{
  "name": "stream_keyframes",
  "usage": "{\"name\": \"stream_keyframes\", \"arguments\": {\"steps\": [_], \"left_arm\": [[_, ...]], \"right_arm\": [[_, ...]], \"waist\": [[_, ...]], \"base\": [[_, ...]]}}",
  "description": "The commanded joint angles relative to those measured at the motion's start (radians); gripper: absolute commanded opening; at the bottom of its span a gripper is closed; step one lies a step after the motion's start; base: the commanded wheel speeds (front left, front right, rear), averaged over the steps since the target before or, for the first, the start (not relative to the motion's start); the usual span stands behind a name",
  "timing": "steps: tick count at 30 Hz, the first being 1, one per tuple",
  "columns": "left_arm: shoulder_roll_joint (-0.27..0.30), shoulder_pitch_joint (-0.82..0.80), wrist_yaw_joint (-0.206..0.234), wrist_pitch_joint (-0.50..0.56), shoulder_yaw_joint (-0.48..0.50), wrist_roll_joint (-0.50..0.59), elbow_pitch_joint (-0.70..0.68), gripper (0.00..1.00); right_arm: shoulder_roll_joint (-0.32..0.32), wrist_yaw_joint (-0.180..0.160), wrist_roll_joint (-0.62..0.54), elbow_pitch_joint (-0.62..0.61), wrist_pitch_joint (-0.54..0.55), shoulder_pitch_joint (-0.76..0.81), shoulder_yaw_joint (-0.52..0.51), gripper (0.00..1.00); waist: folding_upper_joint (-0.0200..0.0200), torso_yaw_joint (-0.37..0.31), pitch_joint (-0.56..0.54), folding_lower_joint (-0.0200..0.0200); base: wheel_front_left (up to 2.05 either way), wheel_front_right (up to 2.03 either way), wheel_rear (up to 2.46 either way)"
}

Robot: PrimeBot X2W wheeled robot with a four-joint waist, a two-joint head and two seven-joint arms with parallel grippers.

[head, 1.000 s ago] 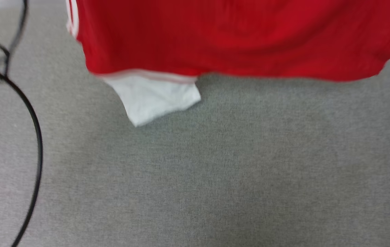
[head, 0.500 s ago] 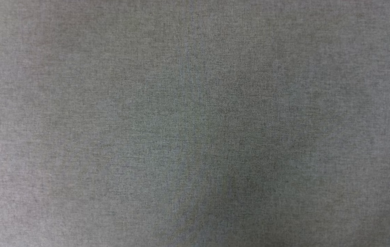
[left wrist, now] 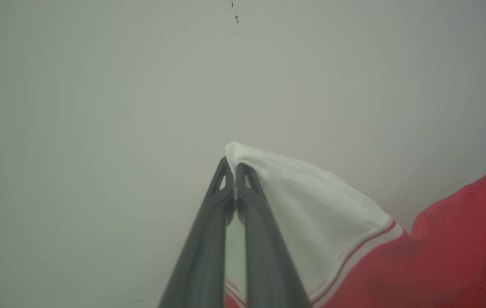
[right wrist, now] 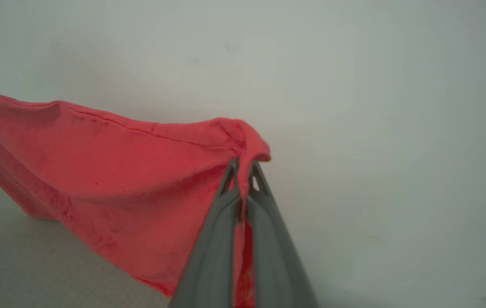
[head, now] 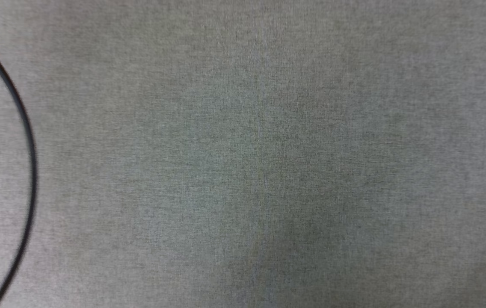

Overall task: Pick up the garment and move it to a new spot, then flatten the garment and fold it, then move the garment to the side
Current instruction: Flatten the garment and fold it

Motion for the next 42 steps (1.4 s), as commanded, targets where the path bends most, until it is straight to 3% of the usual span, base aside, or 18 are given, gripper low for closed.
{"name": "stream_keyframes", "arguments": {"steps": [1, 3, 4, 8, 16, 23, 32, 42], "left_arm": [[0.009, 0.05, 0.0, -0.011, 0.0, -0.01, -0.012, 0.0], [0.022, 0.127, 0.001, -0.026, 0.003, -0.022, -0.035, 0.0], [0.041, 0.26, 0.017, -0.041, 0.002, -0.022, -0.084, 0.0], [0.063, 0.46, 0.054, -0.05, 0.02, -0.042, -0.177, 0.0], [0.12, 0.917, 0.175, -0.056, 0.063, -0.078, -0.435, 0.0], [0.138, 1.306, 0.275, -0.055, 0.065, -0.132, -0.622, 0.0], [0.121, 1.59, 0.309, -0.026, 0.004, -0.193, -0.655, 0.0], [0.088, 1.782, 0.296, -0.008, -0.056, -0.26, -0.592, 0.0]], "right_arm": [[-0.005, -0.001, 0.017, -0.004, -0.014, 0.042, 0.017, 0.0], [-0.014, -0.001, 0.05, -0.017, -0.037, 0.1, 0.038, 0.0], [-0.024, -0.001, 0.088, -0.037, -0.069, 0.205, 0.069, 0.0], [-0.063, -0.001, 0.132, -0.093, -0.099, 0.355, 0.103, 0.0], [-0.135, -0.001, 0.172, -0.213, -0.107, 0.668, 0.144, 0.0], [-0.151, -0.001, 0.179, -0.273, -0.091, 0.907, 0.151, 0.0], [-0.148, -0.001, 0.176, -0.295, -0.071, 1.158, 0.156, 0.0], [-0.156, -0.001, 0.198, -0.282, -0.073, 1.378, 0.143, 0.0]], "waist": [[0.0, 0.0, -0.02, -0.0001], [0.0, 0.002, -0.04, -0.0001], [0.0, 0.005, -0.078, -0.0001], [0.0, 0.013, -0.134, -0.0001], [0.0, 0.027, -0.257, -0.0001], [0.0, 0.024, -0.358, -0.0001], [0.0, 0.036, -0.477, -0.0001], [0.0, 0.049, -0.592, -0.0001]], "base": [[0.0, 0.0, 0.0], [0.0, 0.0, 0.0], [0.0, 0.0, 0.0], [0.0, 0.0, 0.0], [0.0, 0.0, 0.0], [0.0, 0.0, 0.0], [0.0, 0.0, 0.0], [0.0, 0.0, 0.0]]}}
